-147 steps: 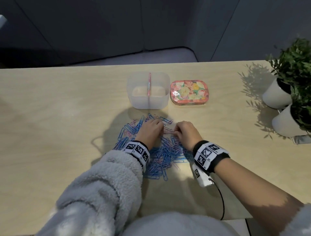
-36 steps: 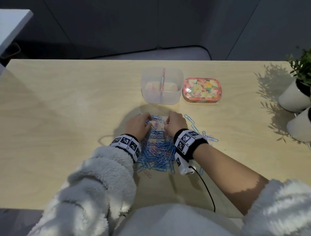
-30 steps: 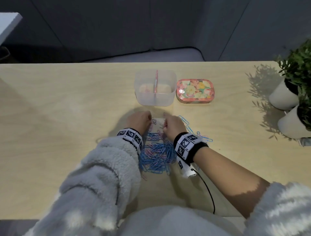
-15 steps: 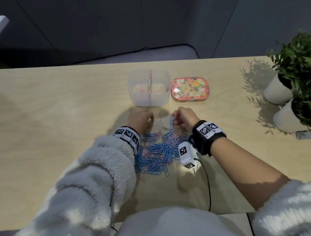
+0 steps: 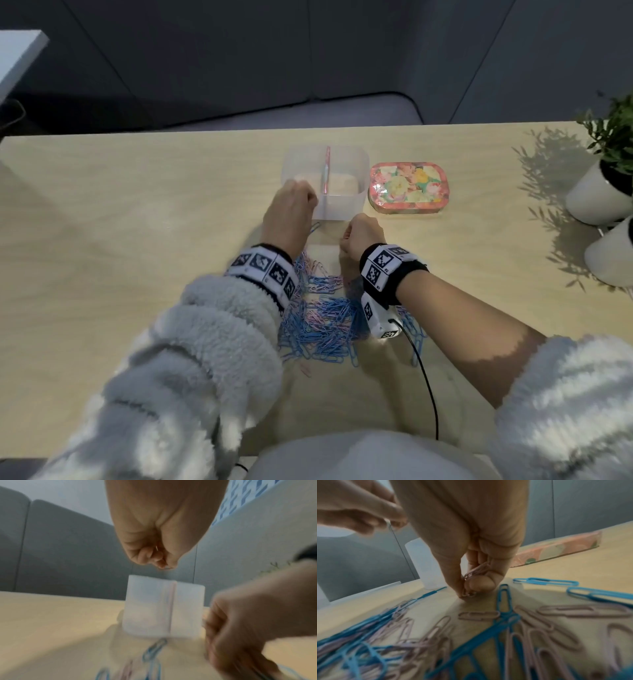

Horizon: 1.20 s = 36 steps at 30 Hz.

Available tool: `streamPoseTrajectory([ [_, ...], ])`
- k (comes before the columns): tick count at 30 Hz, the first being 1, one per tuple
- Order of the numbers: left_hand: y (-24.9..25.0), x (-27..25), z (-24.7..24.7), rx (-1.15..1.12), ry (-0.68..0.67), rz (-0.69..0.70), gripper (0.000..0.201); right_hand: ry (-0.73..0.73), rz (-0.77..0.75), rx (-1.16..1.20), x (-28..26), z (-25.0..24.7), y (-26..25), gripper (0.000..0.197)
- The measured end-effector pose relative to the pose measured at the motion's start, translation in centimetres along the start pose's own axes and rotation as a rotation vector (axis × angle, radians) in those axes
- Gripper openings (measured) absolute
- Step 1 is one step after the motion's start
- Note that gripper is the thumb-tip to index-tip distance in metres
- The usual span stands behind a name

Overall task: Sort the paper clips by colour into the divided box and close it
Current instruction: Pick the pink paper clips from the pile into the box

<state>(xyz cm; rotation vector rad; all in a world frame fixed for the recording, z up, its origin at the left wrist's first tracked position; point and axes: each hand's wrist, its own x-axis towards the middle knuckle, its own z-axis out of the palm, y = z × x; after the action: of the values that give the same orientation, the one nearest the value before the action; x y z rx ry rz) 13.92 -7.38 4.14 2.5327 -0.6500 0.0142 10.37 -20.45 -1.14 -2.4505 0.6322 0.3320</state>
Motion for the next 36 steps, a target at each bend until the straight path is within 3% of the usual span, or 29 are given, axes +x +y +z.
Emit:
streamPoseTrajectory([
  [2,0.0,2.3,-1.1,0.013,0.095,0.028,0.013,-0.032,0.017,-0.015,-0.2,0.0,0.0,0.008],
  [3,-0.1,3.3,-1.3,0.025,0.080,0.028,0.015,-0.044,0.020,-0.018,-0.4,0.1,0.1,0.008],
  [7,-0.1,6.4,-1.2,0.174,-0.260,-0.084,0.021,-0.096,-0.033,-0.050,-1.6,-0.3,0.5,0.008],
  [9,-0.3,6.6,-0.9,0.185,-0.312,-0.078,0.027,-0.122,-0.055,-0.066,-2.0,-0.8,0.5,0.010],
  [11,-0.8,6.0,-1.0,0.106,-0.274,-0.044,0.031,-0.146,-0.064,-0.023,-2.2,-1.8,0.0,0.013],
  [14,-2.1,3.5,-1.7,-0.014,-0.043,0.039,0.025,-0.149,-0.124,0.193,-2.1,-4.3,-2.0,0.016],
  [16,-2.8,1.2,-2.2,-0.035,0.076,0.008,0.017,-0.075,-0.189,0.300,-1.5,-6.2,-4.3,0.020],
  [18,-3.6,-1.4,-2.2,-0.022,0.054,-0.066,0.013,0.060,-0.276,0.307,-0.5,-7.6,-6.6,0.019],
  [22,-5.7,-5.9,-0.8,-0.057,-0.114,-0.219,0.011,0.094,-0.348,0.169,1.3,-7.1,-9.5,0.007],
  [25,-6.4,-7.8,0.2,-0.051,-0.193,-0.282,0.011,0.035,-0.350,0.054,1.3,-6.4,-10.1,0.026],
  [29,-6.9,-8.8,0.6,-0.072,-0.197,-0.304,0.015,0.194,-0.529,0.001,-1.3,-4.3,-9.1,0.032],
  [33,-7.0,-9.0,0.8,-0.014,-0.270,-0.261,0.029,-0.158,-0.680,-0.294,-4.3,1.0,-6.1,0.034],
  [36,-7.2,-9.3,0.8,0.010,-0.268,-0.244,0.029,-0.169,-0.709,-0.456,-4.3,3.1,-4.3,0.031],
])
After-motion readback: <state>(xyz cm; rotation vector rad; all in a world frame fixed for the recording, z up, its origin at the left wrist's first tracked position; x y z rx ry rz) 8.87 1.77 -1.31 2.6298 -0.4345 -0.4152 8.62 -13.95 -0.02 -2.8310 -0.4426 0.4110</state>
